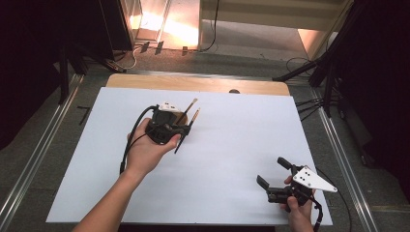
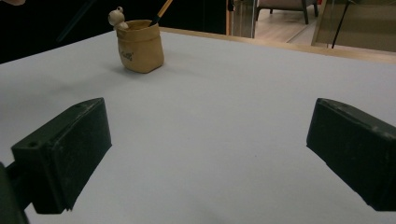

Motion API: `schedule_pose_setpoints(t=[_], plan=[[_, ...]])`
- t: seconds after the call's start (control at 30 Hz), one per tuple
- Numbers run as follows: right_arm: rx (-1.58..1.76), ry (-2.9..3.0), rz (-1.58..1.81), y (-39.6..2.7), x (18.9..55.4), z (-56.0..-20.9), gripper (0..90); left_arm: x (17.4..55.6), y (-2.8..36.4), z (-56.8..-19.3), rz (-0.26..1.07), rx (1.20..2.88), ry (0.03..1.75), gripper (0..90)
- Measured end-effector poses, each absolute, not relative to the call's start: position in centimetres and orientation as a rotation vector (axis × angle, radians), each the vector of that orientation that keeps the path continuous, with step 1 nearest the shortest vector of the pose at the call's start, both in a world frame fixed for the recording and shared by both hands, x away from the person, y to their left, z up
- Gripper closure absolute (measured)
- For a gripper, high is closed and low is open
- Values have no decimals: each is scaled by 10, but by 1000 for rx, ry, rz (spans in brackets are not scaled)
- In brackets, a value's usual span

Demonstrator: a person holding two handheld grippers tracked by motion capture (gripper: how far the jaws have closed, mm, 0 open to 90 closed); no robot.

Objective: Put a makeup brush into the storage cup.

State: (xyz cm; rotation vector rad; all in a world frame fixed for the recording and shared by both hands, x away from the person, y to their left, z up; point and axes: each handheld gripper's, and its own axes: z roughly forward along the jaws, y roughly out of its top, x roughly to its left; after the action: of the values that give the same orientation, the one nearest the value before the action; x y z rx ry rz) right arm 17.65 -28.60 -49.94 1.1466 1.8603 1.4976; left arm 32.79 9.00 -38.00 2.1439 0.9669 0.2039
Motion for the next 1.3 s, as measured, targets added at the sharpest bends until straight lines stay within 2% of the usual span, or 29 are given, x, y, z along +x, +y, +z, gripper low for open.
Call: schedule_pose_setpoints(t=[1.3], plan=[[1147,1860,1491,-286,176,-499,2,336,117,-382,351,1794,910,848]])
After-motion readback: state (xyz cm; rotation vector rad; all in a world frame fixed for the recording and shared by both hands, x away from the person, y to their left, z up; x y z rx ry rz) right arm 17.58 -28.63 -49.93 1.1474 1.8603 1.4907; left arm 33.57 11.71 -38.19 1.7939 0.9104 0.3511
